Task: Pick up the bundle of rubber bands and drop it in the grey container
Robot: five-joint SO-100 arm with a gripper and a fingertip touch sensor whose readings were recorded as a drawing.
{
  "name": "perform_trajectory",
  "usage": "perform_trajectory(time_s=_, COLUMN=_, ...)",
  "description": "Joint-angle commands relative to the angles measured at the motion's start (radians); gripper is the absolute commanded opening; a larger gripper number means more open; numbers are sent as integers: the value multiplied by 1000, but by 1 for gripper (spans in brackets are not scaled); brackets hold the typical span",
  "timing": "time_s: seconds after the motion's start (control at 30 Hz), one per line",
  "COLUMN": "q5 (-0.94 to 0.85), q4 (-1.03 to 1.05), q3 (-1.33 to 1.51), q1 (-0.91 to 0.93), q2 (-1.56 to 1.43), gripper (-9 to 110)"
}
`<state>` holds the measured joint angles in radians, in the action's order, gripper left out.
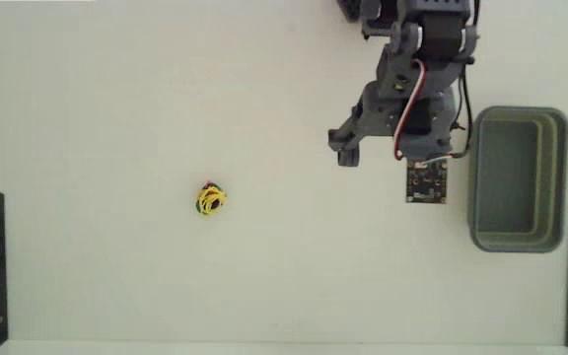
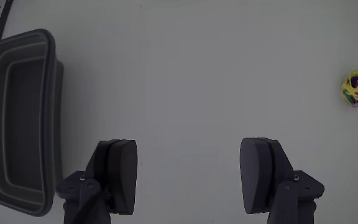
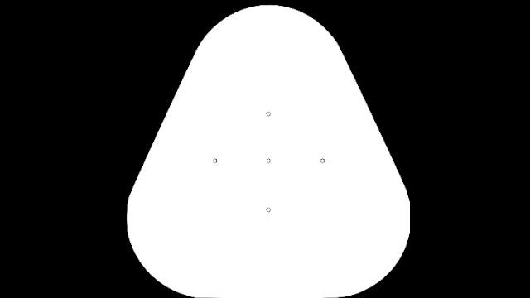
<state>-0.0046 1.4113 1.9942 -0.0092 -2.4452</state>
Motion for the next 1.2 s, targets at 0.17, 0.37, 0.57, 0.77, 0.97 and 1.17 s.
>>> perform_trajectory(time_s=0.17, q5=5, q4=19, q3=5, q1=9, q2=-35, gripper=110)
perform_trajectory(time_s=0.37, q5=5, q4=19, q3=5, q1=9, q2=-35, gripper=110)
perform_trajectory(time_s=0.57, q5=5, q4=19, q3=5, q1=12, q2=-35, gripper=110)
perform_trajectory(time_s=0.77, q5=5, q4=19, q3=5, q1=50, q2=-35, gripper=110)
perform_trajectory(time_s=0.97, q5=5, q4=19, q3=5, q1=118, q2=-35, gripper=110)
perform_trajectory(time_s=1.17, q5=5, q4=19, q3=5, q1=187, q2=-35, gripper=110)
